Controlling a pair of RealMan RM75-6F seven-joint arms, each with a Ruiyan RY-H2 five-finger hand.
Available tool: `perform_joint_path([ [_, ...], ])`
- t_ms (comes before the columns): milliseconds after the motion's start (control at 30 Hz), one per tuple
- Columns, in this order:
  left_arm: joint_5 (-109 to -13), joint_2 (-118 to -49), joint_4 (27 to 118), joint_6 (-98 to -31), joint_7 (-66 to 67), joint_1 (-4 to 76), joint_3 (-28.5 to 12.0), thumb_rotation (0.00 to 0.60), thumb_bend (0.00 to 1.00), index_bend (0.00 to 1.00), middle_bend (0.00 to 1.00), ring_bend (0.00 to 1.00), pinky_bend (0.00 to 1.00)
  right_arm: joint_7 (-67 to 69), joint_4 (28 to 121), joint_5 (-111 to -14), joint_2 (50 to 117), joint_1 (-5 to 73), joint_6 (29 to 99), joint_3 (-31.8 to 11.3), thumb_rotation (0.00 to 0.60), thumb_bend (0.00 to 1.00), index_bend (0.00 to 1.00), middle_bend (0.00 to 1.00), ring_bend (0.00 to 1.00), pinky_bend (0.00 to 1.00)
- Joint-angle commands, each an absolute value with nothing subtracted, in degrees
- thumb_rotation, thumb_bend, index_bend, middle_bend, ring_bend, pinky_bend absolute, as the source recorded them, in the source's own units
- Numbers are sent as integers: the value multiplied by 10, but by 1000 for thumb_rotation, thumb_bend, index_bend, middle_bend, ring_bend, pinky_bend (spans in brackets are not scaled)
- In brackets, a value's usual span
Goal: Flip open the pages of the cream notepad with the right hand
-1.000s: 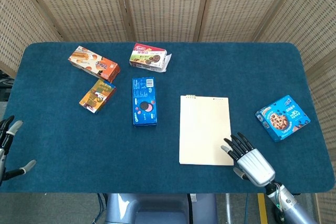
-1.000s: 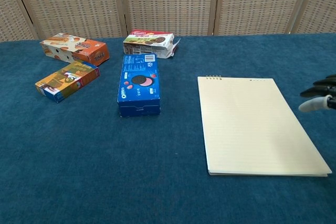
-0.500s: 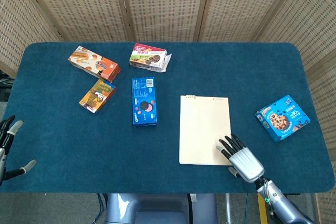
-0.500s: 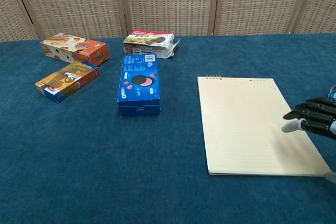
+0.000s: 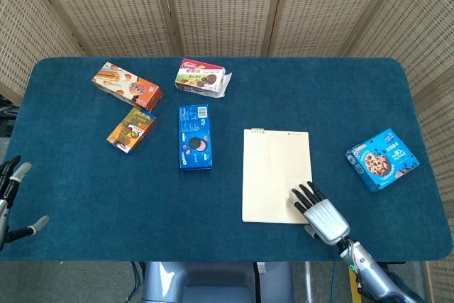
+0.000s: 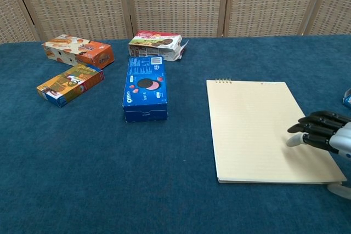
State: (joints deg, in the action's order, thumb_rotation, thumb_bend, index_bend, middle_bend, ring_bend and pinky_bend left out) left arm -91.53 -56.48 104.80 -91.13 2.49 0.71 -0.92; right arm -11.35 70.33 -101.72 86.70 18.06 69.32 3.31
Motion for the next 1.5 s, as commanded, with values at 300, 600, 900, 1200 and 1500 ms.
perform_joint_path([
  [300, -915, -565, 1048, -911, 24, 8, -9, 600, 0, 0, 0, 0, 0, -119, 692, -1001, 878, 188, 692, 33, 600, 349, 205, 140, 0, 41],
  [600, -914, -565, 1048, -910, 25, 8, -10, 600, 0, 0, 0, 0, 0, -114, 681, -990, 891, 192, 697, 30, 600, 466, 254, 194, 34, 62],
  [900, -913, -565, 1048, -908, 26, 9, -10, 600, 0, 0, 0, 0, 0, -109, 663, -986, 909, 197, 703, 27, 600, 620, 301, 273, 119, 107],
  [1200, -912, -565, 1048, -906, 25, 10, -10, 600, 0, 0, 0, 0, 0, -103, 657, -983, 914, 202, 706, 26, 600, 592, 317, 291, 139, 131],
  [1500, -912, -565, 1049, -905, 26, 10, -9, 600, 0, 0, 0, 0, 0, -89, 625, -988, 935, 212, 723, 18, 600, 542, 365, 309, 166, 165],
])
